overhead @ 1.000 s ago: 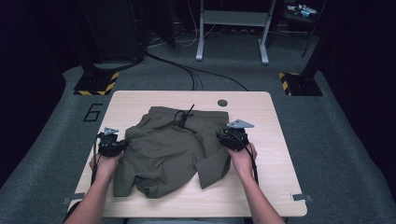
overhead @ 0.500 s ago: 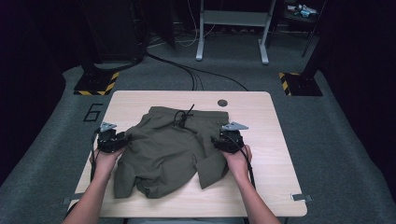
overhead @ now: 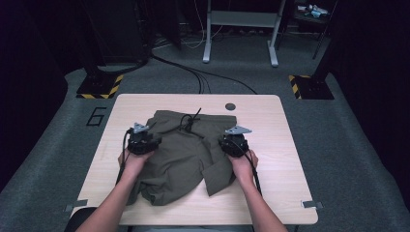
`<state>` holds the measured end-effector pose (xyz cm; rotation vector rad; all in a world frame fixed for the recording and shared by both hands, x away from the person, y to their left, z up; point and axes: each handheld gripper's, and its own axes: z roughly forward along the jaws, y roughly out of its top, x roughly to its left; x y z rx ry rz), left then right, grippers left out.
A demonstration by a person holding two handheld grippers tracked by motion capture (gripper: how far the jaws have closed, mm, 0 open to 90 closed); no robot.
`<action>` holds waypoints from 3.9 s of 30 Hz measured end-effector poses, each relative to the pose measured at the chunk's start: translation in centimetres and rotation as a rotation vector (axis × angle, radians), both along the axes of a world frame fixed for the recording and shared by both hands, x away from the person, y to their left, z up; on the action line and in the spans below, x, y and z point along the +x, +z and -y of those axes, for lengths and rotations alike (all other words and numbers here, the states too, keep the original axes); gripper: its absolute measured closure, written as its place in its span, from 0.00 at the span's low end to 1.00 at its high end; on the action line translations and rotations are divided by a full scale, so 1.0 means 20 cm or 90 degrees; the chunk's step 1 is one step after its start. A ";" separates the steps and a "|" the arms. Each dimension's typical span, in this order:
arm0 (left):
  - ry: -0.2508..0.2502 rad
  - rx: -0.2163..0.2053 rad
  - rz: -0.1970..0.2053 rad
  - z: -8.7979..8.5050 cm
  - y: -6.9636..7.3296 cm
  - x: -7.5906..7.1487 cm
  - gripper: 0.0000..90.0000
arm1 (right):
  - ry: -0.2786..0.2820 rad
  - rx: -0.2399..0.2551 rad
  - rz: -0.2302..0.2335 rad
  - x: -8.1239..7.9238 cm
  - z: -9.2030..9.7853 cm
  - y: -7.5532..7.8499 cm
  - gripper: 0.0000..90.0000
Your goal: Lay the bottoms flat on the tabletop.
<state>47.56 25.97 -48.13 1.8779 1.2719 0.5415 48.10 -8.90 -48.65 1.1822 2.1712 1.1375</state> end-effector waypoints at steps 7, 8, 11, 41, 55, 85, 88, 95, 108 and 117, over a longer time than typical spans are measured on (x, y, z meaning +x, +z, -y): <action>-0.034 0.034 -0.032 0.15 -0.12 0.04 0.57 | 0.006 0.005 0.008 -0.04 0.05 0.07 0.97; -0.037 0.042 -0.045 0.15 -0.15 0.06 0.57 | 0.008 0.004 0.018 -0.06 0.08 0.09 0.97; -0.031 0.045 -0.049 0.15 -0.18 0.07 0.59 | -0.001 0.012 0.025 -0.10 0.15 0.13 0.97; 0.024 0.033 -0.011 0.14 -0.22 0.18 0.72 | -0.132 -0.004 -0.018 -0.34 0.71 0.03 0.97; 0.020 0.028 -0.016 0.13 -0.22 0.18 0.72 | -0.186 -0.007 -0.050 -0.42 0.92 -0.08 0.97; 0.011 0.013 -0.018 0.05 -0.17 0.18 0.65 | -0.208 0.029 0.009 -0.56 0.99 0.03 0.65; 0.004 0.022 -0.018 0.05 -0.14 0.18 0.65 | -0.187 0.042 0.020 -0.56 0.93 0.09 0.64; -0.011 0.025 -0.007 0.04 -0.10 0.16 0.64 | -0.180 0.034 0.006 -0.57 0.92 0.11 0.54; -0.022 0.042 -0.031 0.03 -0.13 0.15 0.63 | -0.180 0.051 0.035 -0.59 1.01 0.14 0.66; -0.039 0.030 -0.031 0.07 -0.15 0.07 0.63 | -0.115 0.055 0.033 -0.41 0.72 0.15 0.87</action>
